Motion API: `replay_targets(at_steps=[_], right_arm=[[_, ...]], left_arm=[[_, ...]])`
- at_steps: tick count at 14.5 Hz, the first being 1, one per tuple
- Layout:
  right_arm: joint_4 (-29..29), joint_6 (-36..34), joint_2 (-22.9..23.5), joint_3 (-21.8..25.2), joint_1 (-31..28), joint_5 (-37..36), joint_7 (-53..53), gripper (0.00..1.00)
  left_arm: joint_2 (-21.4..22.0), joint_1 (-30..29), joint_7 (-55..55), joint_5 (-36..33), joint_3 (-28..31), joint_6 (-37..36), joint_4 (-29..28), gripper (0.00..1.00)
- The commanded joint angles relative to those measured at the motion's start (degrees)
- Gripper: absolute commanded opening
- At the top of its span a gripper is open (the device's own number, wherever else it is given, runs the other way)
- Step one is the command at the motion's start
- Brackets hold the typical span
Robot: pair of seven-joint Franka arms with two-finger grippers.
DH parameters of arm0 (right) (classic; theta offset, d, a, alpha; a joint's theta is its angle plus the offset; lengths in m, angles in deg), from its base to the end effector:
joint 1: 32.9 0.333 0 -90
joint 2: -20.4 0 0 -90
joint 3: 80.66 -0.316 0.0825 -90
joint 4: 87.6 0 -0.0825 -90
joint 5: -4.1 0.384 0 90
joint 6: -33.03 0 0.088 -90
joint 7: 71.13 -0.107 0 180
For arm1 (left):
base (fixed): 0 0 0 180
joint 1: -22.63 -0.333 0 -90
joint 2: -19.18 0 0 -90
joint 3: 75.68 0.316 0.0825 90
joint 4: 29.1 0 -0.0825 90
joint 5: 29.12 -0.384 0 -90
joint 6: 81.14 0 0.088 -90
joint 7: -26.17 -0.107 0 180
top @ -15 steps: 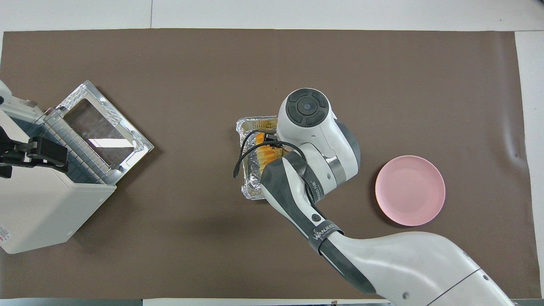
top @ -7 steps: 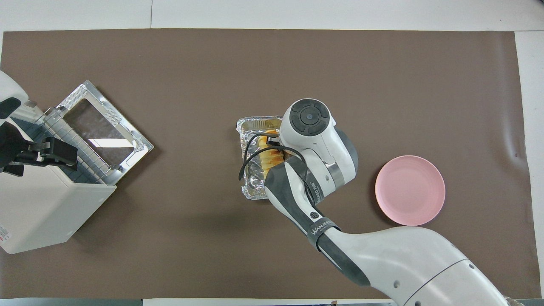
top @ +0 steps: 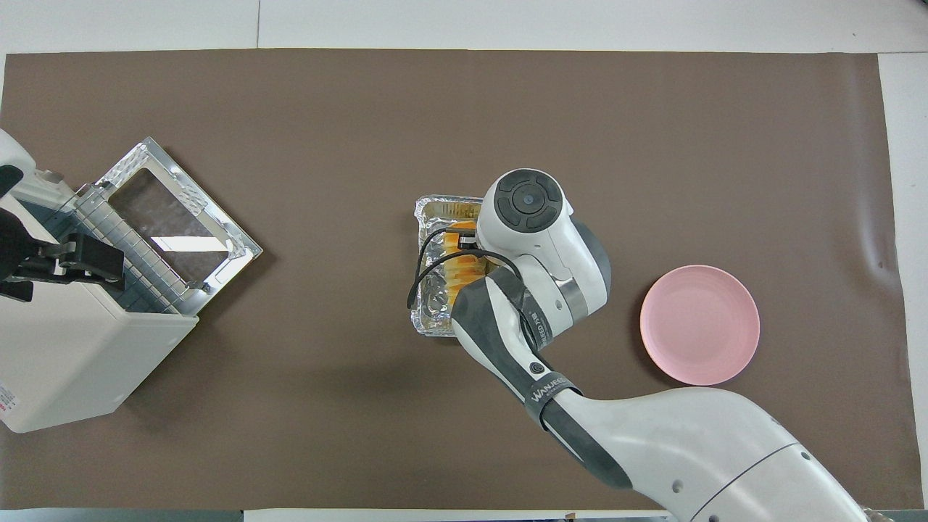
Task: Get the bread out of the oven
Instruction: 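Grasp the rim of the foil tray with the right gripper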
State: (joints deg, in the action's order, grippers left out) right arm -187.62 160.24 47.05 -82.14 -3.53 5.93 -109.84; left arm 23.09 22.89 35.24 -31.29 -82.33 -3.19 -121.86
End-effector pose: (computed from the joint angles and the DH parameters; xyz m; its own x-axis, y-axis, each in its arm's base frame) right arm 0.5684 0.3389 0.3092 0.9873 -0.1582 -0.0162 -0.1587 -0.9867 -0.0347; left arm 0.5059 -0.0588 0.6223 0.9825 0.0492 -0.1797 0.0362 -0.9965 -0.0750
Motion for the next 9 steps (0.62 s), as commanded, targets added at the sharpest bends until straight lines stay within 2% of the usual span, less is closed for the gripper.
replay_targets(at_steps=[1,5,9], right_arm=[[1.66,-2.74,-0.81,-0.02,-0.45,0.01,1.53,0.0],[12.29,-12.23,1.38,-0.02,-2.81,0.89,2.14,0.0],[17.74,-17.69,1.39,0.07,-13.34,3.86,13.88,0.0]], left_arm=[[1.54,-0.7,-0.19,0.68,-0.21,0.72,-1.63,1.0],[1.54,-0.7,-0.28,0.68,-0.21,0.72,-1.54,1.0],[1.54,-0.7,-0.28,0.68,-0.21,0.8,-1.54,1.0]])
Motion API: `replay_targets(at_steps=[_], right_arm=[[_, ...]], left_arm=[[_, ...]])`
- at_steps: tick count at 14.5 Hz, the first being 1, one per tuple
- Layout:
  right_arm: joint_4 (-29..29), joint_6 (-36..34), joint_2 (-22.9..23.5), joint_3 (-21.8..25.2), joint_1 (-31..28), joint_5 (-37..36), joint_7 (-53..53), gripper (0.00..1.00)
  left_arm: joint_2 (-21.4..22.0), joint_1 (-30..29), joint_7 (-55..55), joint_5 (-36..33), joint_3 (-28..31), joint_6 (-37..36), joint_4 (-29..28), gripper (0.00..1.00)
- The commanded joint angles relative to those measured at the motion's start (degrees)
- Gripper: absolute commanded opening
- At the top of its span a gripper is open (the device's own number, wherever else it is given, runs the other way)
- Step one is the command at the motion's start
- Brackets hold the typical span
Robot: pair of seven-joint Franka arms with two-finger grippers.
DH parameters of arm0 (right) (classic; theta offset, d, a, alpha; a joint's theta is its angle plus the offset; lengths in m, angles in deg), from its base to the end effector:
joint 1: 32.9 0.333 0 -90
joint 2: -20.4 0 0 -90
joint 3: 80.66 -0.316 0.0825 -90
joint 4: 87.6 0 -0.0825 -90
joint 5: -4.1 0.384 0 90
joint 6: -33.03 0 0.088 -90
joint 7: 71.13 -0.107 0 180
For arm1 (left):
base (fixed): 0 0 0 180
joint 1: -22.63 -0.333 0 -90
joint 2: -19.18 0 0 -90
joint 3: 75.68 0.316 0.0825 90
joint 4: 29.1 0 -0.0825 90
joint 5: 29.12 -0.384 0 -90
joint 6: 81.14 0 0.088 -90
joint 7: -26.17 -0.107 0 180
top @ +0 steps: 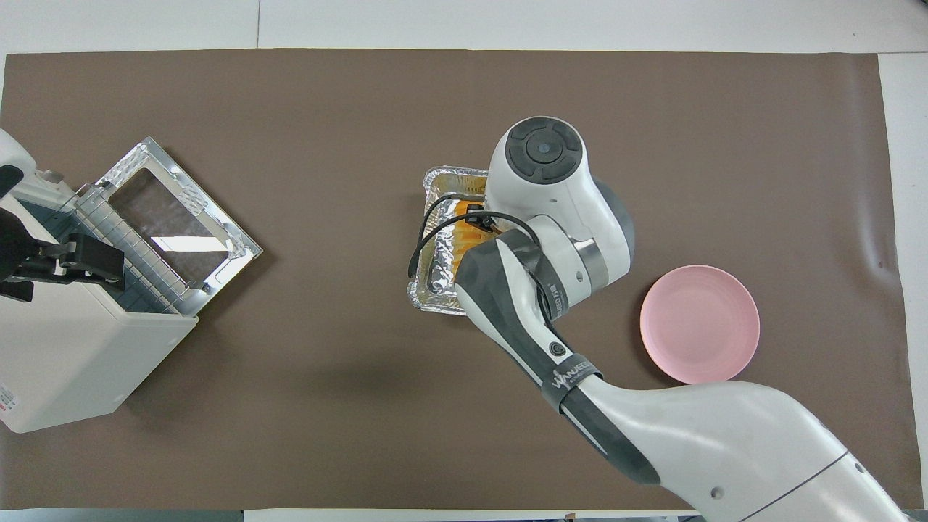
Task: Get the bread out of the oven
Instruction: 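Slide the foil tray beside the pink plate with the right gripper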
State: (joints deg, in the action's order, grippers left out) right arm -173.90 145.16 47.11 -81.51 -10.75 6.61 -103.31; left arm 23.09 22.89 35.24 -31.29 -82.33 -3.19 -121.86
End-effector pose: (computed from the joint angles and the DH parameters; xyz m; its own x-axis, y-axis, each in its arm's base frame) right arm 0.6326 0.2700 0.3958 0.9835 -0.1769 -0.0384 -0.1781 -0.9835 -0.0314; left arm 0.5059 -0.0588 0.6223 0.9825 0.0492 -0.1797 0.0362 -0.9965 -0.0750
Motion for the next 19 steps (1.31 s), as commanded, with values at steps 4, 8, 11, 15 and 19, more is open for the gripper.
replay_targets(at_steps=[4,8,11,15,19], right_arm=[[4.21,-1.84,1.85,-0.47,-14.75,3.63,24.05,0.0],[4.21,-0.08,4.83,-0.47,-20.73,3.72,32.25,0.0],[3.16,4.48,6.33,-0.47,-23.12,3.98,35.34,0.0],[3.16,6.16,8.26,-0.56,-24.61,4.07,37.01,0.0],[-0.08,12.12,8.62,-0.38,-24.88,3.72,39.47,0.0]], left_arm=[[1.54,-0.7,-0.2,0.68,-0.21,0.72,-1.54,1.0],[1.54,-0.7,-0.28,0.68,-0.21,0.72,-1.54,1.0],[1.54,-0.7,-0.28,0.68,-0.21,0.72,-1.54,1.0],[1.54,-0.7,-0.28,0.68,-0.21,0.72,-1.54,1.0],[1.54,-0.7,-0.28,0.68,-0.21,0.72,-1.54,1.0]])
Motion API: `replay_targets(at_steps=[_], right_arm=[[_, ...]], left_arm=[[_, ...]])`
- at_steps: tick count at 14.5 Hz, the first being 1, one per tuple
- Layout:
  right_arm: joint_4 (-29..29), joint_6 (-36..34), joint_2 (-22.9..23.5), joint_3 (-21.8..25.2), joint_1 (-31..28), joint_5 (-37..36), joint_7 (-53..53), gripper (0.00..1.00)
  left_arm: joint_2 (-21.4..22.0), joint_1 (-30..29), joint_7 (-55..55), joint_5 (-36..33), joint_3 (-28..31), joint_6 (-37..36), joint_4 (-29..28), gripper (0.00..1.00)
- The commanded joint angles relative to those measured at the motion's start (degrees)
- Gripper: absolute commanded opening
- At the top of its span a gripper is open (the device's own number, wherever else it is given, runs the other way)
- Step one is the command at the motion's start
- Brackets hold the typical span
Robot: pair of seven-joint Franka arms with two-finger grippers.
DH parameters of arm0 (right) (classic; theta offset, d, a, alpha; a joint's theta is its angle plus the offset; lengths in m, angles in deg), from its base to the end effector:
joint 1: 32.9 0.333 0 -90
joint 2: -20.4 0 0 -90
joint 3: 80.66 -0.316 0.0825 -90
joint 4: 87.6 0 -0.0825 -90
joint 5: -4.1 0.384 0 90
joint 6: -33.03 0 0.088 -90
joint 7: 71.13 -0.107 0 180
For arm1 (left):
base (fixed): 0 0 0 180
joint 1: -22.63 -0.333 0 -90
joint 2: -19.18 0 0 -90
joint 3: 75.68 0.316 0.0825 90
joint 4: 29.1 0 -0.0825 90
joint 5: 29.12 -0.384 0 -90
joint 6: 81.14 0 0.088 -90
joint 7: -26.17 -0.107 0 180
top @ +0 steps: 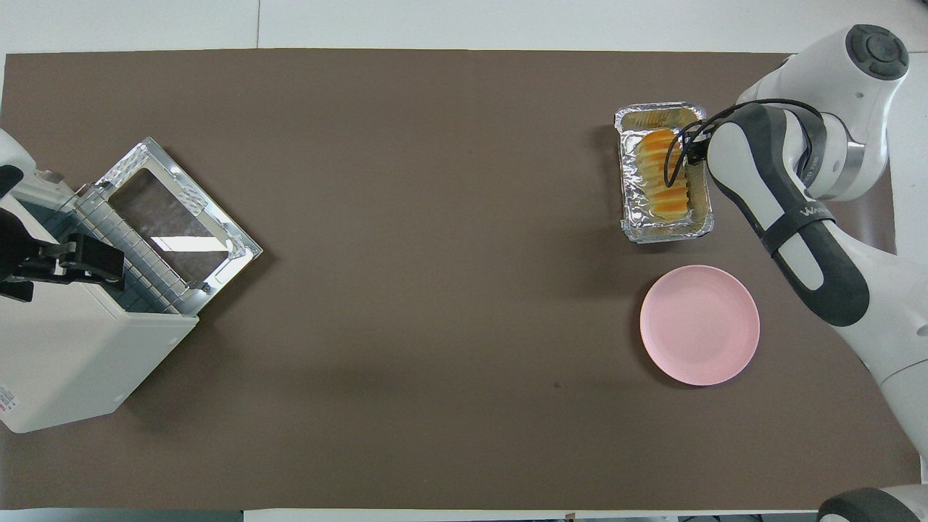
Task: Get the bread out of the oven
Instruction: 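Slide the foil tray beside the pink plate with the right gripper, then grasp the bread slices in the foil tray with the right gripper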
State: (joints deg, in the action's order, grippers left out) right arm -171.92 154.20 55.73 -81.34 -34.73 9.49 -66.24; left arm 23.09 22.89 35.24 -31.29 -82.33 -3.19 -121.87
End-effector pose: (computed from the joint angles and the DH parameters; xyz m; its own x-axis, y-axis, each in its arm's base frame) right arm 0.7154 -0.0115 0.3204 0.9994 0.0140 0.0317 0.0167 -0.9961 -0.0861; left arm 0.5059 -0.0588 0.6222 0.9825 0.0492 -0.1799 0.0361 -0.9965 -0.0750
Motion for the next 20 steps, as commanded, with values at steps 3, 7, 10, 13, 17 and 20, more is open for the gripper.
replay_targets(at_steps=[3,7,10,13,17,20], right_arm=[[-2.42,3.64,-0.17,-0.55,-0.89,0.15,2.41,0.07],[-1.9,1.36,-1.04,-0.46,-0.89,-2.21,2.41,1.0],[-0.23,-5.31,-3.06,-0.38,-0.36,-4.51,2.32,1.0],[3.19,-11.2,-3.42,-0.29,1.48,-5.74,1.53,1.0],[3.82,-9.65,-3.16,-0.2,5.96,-8.72,-7.16,1.0],[0.41,-4.56,-2.72,-0.2,6.23,-9.61,-8.05,1.0]], left_arm=[[1.54,-0.7,-0.28,0.68,-0.21,0.72,-1.63,1.0],[1.54,-0.7,-0.28,0.68,-0.21,0.8,-1.54,1.0],[1.54,-0.7,-0.28,0.68,-0.21,0.72,-1.54,1.0],[1.54,-0.7,-0.28,0.68,-0.21,0.72,-1.63,1.0],[1.54,-0.7,-0.28,0.68,-0.21,0.72,-1.63,1.0],[1.54,-0.7,-0.28,0.68,-0.21,0.72,-1.54,1.0]])
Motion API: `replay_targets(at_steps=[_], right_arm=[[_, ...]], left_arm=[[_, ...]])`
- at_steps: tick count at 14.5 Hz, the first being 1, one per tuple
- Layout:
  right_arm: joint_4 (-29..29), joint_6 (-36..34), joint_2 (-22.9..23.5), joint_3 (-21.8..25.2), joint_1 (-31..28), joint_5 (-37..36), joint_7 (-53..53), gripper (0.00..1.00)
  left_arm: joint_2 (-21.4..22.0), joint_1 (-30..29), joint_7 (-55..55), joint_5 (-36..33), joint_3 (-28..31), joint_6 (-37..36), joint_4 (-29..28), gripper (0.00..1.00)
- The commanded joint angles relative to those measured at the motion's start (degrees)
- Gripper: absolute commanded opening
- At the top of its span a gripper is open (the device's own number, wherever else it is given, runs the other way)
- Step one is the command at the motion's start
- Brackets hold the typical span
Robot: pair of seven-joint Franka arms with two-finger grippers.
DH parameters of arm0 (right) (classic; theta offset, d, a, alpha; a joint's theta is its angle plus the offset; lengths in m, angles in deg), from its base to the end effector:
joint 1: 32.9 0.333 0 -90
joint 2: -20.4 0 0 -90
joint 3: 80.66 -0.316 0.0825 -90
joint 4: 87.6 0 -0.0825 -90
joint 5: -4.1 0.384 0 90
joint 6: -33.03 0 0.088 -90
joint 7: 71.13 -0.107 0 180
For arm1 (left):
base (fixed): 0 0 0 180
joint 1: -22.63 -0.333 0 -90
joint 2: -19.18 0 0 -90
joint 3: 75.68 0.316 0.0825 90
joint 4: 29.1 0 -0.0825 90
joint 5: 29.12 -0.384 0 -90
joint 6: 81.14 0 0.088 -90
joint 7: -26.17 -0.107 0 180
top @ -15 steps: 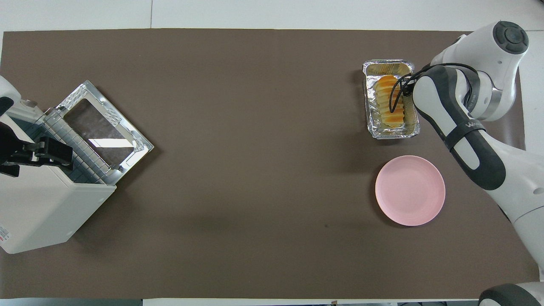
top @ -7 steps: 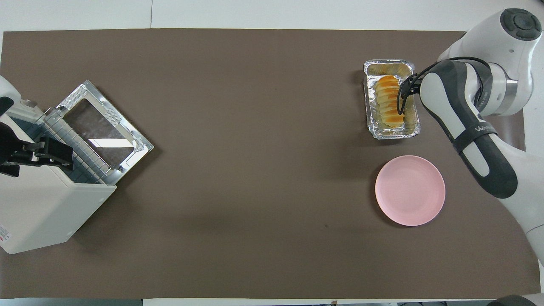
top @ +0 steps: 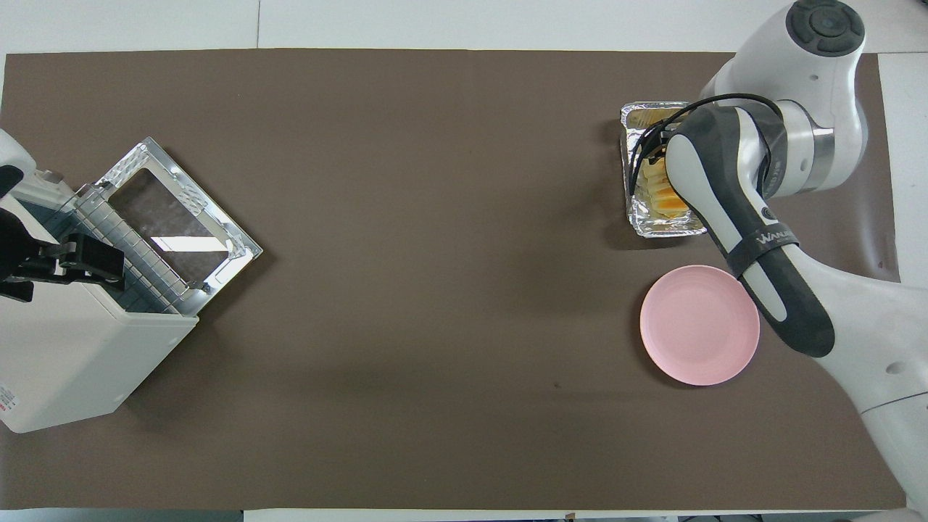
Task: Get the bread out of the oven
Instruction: 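Grasp the bread slices in the foil tray with the right gripper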
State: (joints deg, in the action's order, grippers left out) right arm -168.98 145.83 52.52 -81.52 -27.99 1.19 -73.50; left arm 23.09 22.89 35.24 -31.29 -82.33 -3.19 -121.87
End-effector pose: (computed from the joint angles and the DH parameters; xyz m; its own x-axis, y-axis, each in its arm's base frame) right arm 0.7066 0.0662 0.3713 0.9970 0.0768 -0.0109 0.0771 -0.9963 0.0391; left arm 0.5059 -0.0588 0.6222 0.9825 0.0492 -0.1799 0.0361 -0.9965 -0.0750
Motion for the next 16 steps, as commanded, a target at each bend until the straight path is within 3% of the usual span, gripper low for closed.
replay_targets(at_steps=[1,6,8,9,11,12,16], right_arm=[[-5.08,6.61,0.49,0.06,-0.42,-1.4,-0.88,1.0],[-7.83,10.58,0.84,-0.03,-0.42,-3.33,-1.06,0.99],[-7.92,11.21,1.19,-0.03,-0.42,-3.33,-2.02,0.9],[-7.83,11.12,1.19,-0.11,-0.42,-3.16,-2.29,0.71],[-7.74,11.29,1.19,-0.11,-0.42,-2.46,-2.38,0.13],[-7.57,11.56,1.19,-0.11,-0.42,-2.36,-2.9,0.0],[-7.13,11.47,1.1,-0.2,-0.33,-2.36,-4.4,0.0]], left_arm=[[1.54,-0.7,-0.28,0.77,-0.21,0.72,-1.54,1.0],[1.54,-0.7,-0.28,0.68,-0.21,0.72,-1.63,1.0],[1.54,-0.7,-0.28,0.68,-0.21,0.72,-1.63,1.0],[1.54,-0.7,-0.28,0.68,-0.21,0.72,-1.63,1.0],[1.54,-0.7,-0.28,0.68,-0.21,0.72,-1.63,1.0],[1.54,-0.7,-0.28,0.77,-0.21,0.72,-1.63,1.0],[1.54,-0.7,-0.28,0.68,-0.21,0.72,-1.63,1.0]])
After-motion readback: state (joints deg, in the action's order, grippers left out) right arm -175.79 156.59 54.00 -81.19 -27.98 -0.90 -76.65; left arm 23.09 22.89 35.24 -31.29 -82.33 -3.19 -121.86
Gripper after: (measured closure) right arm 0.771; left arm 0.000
